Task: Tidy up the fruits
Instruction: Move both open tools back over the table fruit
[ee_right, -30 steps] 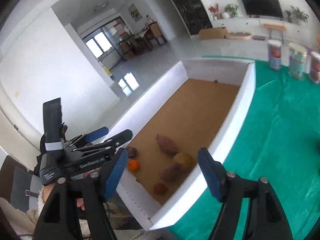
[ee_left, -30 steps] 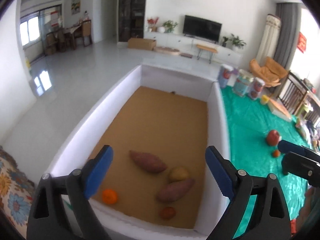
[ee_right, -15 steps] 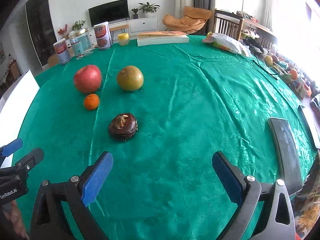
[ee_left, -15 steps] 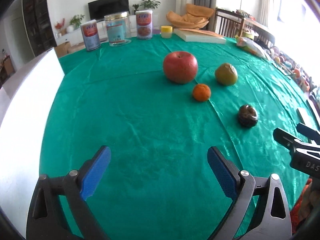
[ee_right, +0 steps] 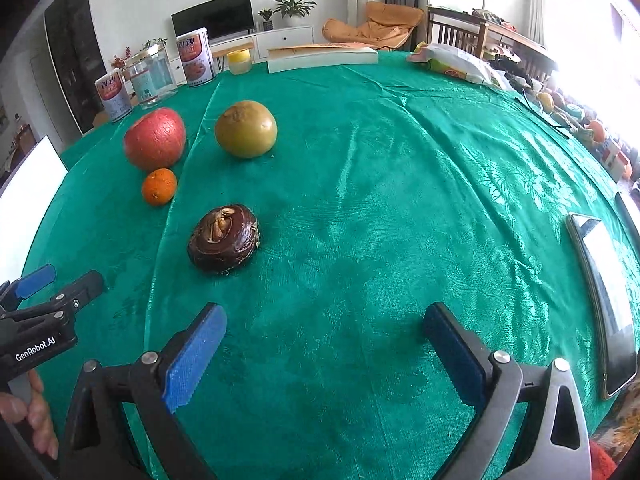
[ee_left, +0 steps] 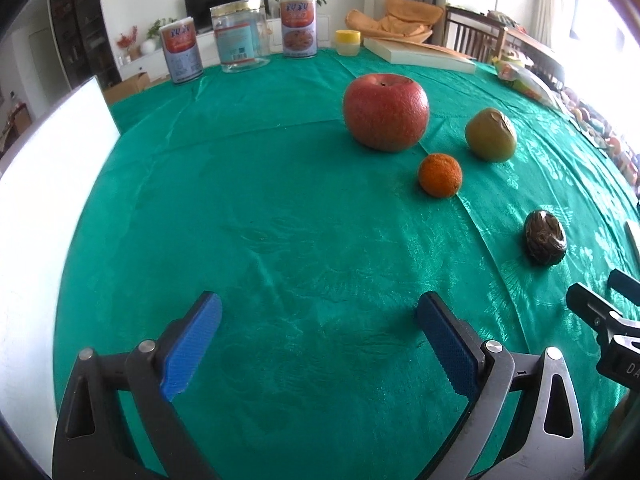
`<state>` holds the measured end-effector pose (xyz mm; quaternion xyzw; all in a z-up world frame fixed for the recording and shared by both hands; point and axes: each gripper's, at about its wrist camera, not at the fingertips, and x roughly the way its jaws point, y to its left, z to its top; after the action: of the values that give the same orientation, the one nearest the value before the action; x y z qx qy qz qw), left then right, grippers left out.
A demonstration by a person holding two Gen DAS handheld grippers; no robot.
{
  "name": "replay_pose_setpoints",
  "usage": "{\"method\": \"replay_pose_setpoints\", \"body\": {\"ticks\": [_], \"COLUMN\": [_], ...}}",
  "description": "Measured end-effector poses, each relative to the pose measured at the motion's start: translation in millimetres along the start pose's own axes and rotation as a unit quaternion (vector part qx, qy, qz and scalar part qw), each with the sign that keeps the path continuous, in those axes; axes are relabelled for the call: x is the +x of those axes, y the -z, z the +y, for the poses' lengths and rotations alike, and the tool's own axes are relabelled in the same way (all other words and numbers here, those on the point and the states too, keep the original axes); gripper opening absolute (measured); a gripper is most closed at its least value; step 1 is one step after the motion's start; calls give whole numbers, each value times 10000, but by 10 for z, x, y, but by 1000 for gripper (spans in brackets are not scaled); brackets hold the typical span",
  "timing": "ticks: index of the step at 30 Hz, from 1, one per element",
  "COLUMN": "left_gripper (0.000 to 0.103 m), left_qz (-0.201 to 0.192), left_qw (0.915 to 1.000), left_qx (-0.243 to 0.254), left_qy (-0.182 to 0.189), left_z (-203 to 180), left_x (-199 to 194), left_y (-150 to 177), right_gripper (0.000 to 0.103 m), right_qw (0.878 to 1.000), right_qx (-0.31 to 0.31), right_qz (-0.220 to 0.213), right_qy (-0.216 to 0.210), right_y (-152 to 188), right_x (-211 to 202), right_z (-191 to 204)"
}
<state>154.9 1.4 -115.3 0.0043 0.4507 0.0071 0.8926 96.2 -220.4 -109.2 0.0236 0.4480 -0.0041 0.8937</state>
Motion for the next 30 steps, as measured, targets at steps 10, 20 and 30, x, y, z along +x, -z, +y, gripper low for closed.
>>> {"method": "replay_pose_setpoints", "body": {"ticks": [10, 20, 30], "left_gripper": [102, 100, 66], "left_qz": [30, -103, -165], "left_qw": [10000, 9978, 9978], "left_qx": [-21, -28, 271], "left_qy": [0, 661, 574], "left_z": [2, -159, -644], "left_x": [23, -58, 348], "left_y": [-14, -335, -714], "right_gripper": [99, 100, 100], "right_qw": [9999, 10000, 9999], "right_qx": [-79, 21, 9], "right_qz": [2, -70, -84], "right_qy": [83, -68, -140], "right_y": [5, 16, 17], "right_x": [4, -14, -14], "right_z": [38, 3, 4]}}
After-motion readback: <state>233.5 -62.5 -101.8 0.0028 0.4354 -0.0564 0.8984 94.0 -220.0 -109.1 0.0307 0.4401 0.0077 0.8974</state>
